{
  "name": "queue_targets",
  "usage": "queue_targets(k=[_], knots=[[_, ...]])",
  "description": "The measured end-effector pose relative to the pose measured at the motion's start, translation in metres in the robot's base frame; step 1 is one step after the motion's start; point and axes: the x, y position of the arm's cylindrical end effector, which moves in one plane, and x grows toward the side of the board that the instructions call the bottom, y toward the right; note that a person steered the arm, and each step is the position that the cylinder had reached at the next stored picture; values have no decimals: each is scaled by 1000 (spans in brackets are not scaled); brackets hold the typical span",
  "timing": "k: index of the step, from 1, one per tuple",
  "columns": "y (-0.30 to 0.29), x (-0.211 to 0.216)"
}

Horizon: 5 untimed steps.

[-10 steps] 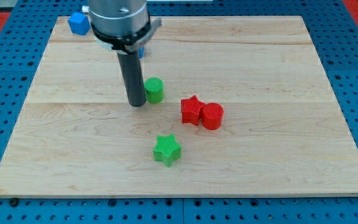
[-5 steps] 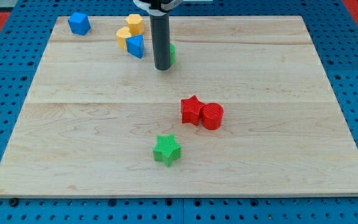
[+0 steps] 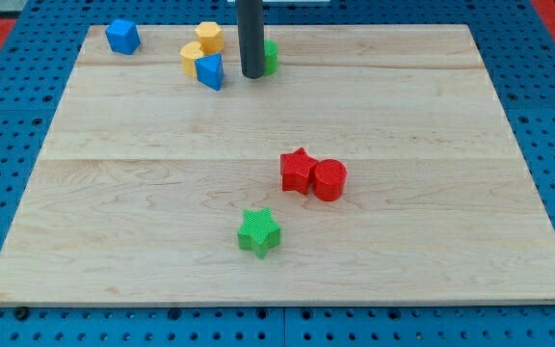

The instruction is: Push the green circle to the top center of the board

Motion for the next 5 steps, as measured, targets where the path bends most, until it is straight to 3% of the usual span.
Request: queue_targets(k=[5], knots=[[2,-30]])
